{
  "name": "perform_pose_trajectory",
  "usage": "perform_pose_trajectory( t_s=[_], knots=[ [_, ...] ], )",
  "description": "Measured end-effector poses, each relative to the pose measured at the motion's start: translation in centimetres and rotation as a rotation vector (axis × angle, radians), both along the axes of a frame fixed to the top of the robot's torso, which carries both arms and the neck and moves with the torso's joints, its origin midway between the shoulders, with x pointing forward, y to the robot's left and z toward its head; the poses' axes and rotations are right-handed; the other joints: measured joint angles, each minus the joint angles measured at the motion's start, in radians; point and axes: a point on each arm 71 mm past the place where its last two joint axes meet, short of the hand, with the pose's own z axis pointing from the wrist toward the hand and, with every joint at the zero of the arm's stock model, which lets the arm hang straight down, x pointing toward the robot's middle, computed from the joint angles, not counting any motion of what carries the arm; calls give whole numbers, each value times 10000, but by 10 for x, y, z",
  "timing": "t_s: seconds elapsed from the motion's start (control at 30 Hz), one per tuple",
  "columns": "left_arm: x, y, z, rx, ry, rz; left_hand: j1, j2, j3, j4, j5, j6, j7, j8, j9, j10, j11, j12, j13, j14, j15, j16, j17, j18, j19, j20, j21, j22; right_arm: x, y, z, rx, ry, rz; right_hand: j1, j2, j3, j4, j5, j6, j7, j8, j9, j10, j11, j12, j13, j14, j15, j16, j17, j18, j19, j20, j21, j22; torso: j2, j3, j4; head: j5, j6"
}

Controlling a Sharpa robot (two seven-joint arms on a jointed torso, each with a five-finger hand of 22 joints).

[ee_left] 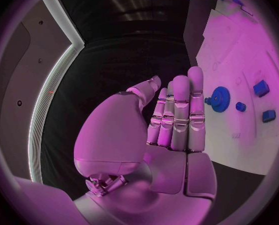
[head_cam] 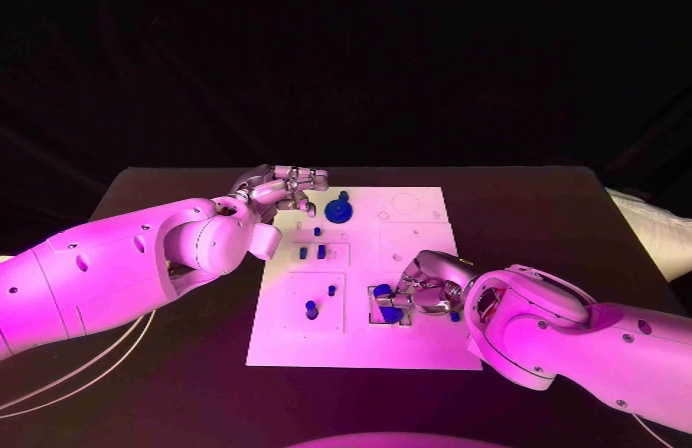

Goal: Assemble the parts on the task board

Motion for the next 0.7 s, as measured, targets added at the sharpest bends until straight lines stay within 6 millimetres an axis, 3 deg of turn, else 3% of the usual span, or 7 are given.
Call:
perform_pose_trajectory(
  t_s=[0.13, 0.2, 0.3, 0.5, 0.63, 0.7],
  knots=[
    [0, 0, 0, 3, 2, 3, 84, 84, 0, 0, 0, 0, 0, 0, 0, 0, 0, 8, 0, 0, 0, 0, -21, 1, 0, 0, -45, -16, 0, 3, 0, -110, -50, 64, -379, 27, -337, 12, -668, 65, -49, 16, 61, -10, 10, -68, 36, 0, 0, -27, 0, 0, 0, 0, 0, -1, 1, 1, -2, 3, 1],
    [0, 0, 0, 2, 4, 1, 105, 105, 0, 0, 0, 0, 0, 0, 0, 0, 0, 59, 0, 0, 0, 0, -21, 0, 0, 0, -60, -16, 0, 3, 0, -162, -82, 75, -551, -46, -530, 9, -1123, -26, -34, 20, 71, -41, 38, -111, 21, 0, 0, -62, 0, 0, 0, 1, -4, -1, 0, 6, -3, 3, 1],
    [0, 0, 0, 0, 7, -7, 105, 105, 0, 0, 0, 0, 0, 0, 0, 0, 0, 62, 0, 0, 0, 0, -30, 0, 0, 0, -60, -16, 1, 3, -1, -248, -144, 74, -641, -136, -685, 12, -1446, -48, -26, 20, 91, -63, 59, -200, -13, 0, 1, -71, -1, 0, 0, 1, -39, -1, -2, 6, -6, 8, -11],
    [0, 0, 0, -1, 13, -16, 105, 105, 0, 0, 0, 0, 0, 0, 0, -35, -36, 62, -1, 0, 0, 0, -30, 0, 0, 0, -60, -25, 2, 2, -1, -408, -242, 56, -937, -331, -1024, 12, -1710, -160, 14, 20, 119, -190, 138, -536, -231, 0, 1, -194, -2, 0, -1, 1, -156, -2, -2, 12, -9, 12, -17],
    [0, 0, 0, -1, 18, -23, 105, 105, 0, 0, 0, 0, 0, 0, 0, -35, -36, 62, -1, 0, 0, 0, -30, -1, 0, 0, -60, -25, 2, 2, -2, -488, -308, 63, -965, -308, -1050, 8, -1710, -161, 14, 20, 119, -206, 123, -572, -298, -1, 2, -196, -2, 0, -1, 2, -156, -2, -4, 13, -11, 12, -17],
    [0, 0, 0, -1, 20, -25, 105, 105, 0, 0, 0, 0, 0, 0, 0, -35, -36, 62, -1, 0, 0, 0, -30, 0, 10, 10, -60, -25, 1, 2, -2, -516, -344, 89, -645, -273, -977, -180, -1710, -161, 14, 20, 144, -205, 123, -572, -285, -1, 2, -232, -3, 0, -1, 2, -156, -3, -4, 13, -10, 12, -18]
  ],
)
